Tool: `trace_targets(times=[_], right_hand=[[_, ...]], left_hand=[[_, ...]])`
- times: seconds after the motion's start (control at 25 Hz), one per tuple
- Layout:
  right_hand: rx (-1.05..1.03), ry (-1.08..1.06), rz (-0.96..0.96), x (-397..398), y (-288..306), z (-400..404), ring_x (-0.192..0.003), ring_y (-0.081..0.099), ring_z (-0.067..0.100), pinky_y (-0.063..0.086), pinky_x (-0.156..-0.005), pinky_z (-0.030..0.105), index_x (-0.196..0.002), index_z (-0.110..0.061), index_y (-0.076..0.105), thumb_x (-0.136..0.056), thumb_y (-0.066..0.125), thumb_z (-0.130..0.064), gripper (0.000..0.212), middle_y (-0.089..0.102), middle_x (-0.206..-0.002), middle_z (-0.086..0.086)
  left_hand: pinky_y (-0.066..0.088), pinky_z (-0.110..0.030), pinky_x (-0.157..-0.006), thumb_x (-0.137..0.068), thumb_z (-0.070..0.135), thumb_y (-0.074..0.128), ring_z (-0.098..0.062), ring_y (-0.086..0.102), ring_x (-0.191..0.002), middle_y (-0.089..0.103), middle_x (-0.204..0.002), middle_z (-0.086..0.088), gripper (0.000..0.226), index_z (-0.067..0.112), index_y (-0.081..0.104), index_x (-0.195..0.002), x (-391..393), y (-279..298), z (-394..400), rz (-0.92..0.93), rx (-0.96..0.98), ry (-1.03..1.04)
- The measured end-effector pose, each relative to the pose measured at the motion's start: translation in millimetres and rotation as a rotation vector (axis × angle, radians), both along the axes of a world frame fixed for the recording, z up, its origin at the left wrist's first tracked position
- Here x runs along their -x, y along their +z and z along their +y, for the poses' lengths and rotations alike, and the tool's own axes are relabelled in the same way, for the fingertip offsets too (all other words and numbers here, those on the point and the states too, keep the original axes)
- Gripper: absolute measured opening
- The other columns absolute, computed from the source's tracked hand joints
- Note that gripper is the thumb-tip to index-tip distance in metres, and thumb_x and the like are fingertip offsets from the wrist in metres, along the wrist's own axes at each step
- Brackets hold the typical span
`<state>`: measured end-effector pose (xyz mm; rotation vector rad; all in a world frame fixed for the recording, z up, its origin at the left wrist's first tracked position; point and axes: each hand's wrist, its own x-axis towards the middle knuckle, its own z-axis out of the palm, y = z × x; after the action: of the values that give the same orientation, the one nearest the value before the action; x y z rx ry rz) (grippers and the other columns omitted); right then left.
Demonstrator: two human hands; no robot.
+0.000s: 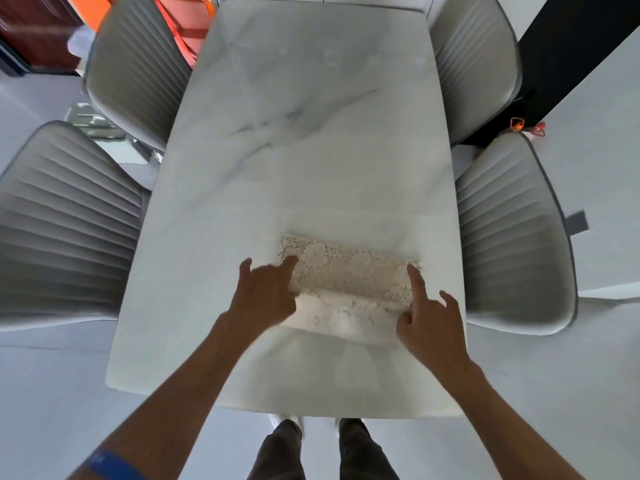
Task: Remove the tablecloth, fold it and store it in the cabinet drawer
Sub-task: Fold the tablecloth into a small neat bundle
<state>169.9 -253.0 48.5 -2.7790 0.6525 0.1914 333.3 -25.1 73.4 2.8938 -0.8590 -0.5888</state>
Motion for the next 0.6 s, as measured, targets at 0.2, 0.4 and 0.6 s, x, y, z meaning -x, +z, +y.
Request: trace_targets(times=[0.2, 0.4, 0.6], right_hand=[[-0.088, -0.078, 0.003, -83.8, -2.2, -47.0, -0.084, 0.066, 0.022, 0.026, -0.115, 0.050, -0.151, -0.020, 0.018, -0.083, 0.049, -0.012, 0.074, 0.069, -0.078, -0.001], [-0.023, 0.118, 0.118, -70.7, -51.2, -34.7, -0.126, 0.051, 0.031, 0.046, -0.100, 0.046, -0.140, -0.023, 0.041, -0.086, 0.052, -0.012, 0.056, 0.041, -0.150, 0.006], [-0.044, 0.107, 0.393, -23.4, -101.2, -9.6, -0.149, 0.017, 0.035, 0.044, -0.105, 0.045, -0.154, -0.034, 0.020, -0.102, 0.037, -0.035, 0.055, 0.005, -0.166, 0.005]], left_hand=[[0.012, -0.053, -0.117, -0.084, 0.016, 0.050, -0.028, 0.055, -0.121, 0.061, -0.126, -0.005, 0.070, 0.024, 0.022, -0.149, -84.9, -19.4, -47.4, 0.045, -0.026, -0.005], [0.018, -0.057, -0.117, -0.092, 0.028, 0.054, -0.031, 0.031, -0.141, 0.029, -0.157, -0.006, 0.065, 0.022, 0.026, -0.151, -50.8, -83.8, -28.0, 0.144, -0.070, 0.137], [0.047, -0.050, -0.097, -0.089, 0.032, 0.057, -0.046, 0.055, -0.115, 0.027, -0.155, -0.019, 0.063, 0.018, 0.039, -0.148, -14.3, -114.9, 2.9, 0.287, 0.295, 0.383]])
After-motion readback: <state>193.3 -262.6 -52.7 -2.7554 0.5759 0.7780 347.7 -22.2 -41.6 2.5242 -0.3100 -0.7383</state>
